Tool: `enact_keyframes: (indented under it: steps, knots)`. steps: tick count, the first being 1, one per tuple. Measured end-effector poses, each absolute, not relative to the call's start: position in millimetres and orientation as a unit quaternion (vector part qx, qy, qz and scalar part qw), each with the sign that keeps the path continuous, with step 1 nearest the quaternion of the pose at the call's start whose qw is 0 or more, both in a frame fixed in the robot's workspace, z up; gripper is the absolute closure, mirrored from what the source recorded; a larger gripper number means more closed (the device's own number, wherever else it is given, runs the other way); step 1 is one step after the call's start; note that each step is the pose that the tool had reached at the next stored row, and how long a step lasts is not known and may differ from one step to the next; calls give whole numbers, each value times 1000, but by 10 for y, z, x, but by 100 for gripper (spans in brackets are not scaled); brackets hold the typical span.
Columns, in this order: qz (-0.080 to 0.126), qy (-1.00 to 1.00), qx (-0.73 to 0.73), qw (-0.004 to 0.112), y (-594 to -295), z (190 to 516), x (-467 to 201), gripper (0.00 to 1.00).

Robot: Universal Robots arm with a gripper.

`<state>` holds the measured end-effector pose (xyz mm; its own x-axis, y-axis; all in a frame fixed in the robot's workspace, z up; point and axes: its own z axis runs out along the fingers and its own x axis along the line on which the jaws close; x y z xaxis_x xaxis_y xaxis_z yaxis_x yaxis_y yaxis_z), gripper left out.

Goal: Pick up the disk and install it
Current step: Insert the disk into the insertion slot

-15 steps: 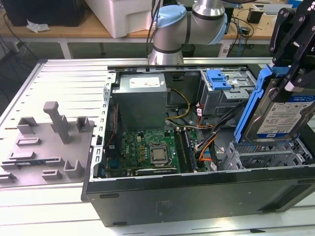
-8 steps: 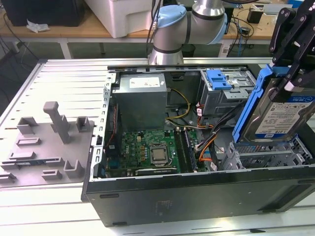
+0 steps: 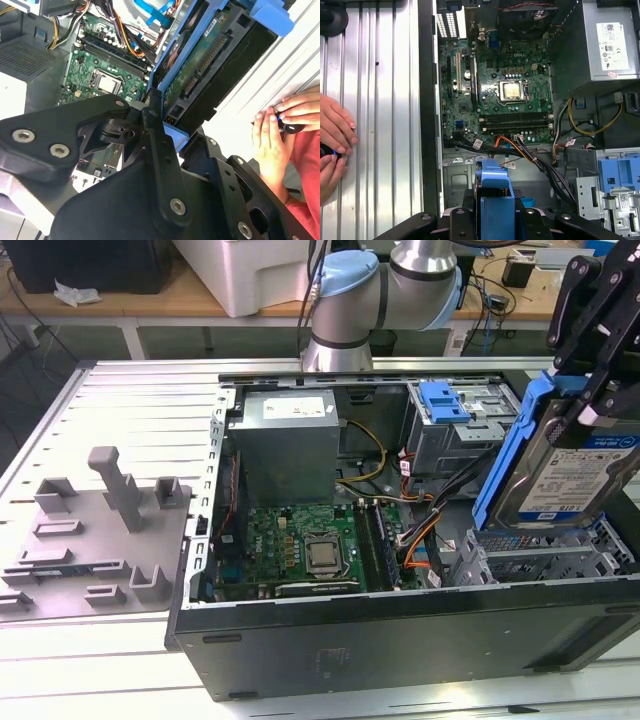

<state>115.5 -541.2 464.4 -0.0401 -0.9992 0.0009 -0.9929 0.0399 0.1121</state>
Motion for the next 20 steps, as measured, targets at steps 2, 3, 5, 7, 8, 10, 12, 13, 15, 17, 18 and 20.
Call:
enact_keyframes:
  steps: [2,3,5,7,8,10,12,13,15,17,18,20]
  knots:
    - [-39,-713,699,40,-5411,4642,1162,63]
    - [-39,-711,701,41,-5411,4642,1162,63]
    - [-39,-707,705,41,-5411,4641,1164,63]
    - [-39,-704,708,42,-5411,4641,1165,63]
    - [-38,-699,713,42,-5410,4639,1179,63]
    - [-39,-698,714,42,-5410,4634,1195,63]
    - [-39,-698,714,43,-5410,4629,1211,63]
    - [-41,-698,714,45,-5410,4615,1214,63]
    - [-42,-698,714,46,-5410,4610,1218,63]
    - [-44,-697,714,47,-5410,4605,1227,63]
    - [-44,-697,714,48,-5410,4603,1232,63]
    - [-46,-697,714,49,-5410,4598,1244,63]
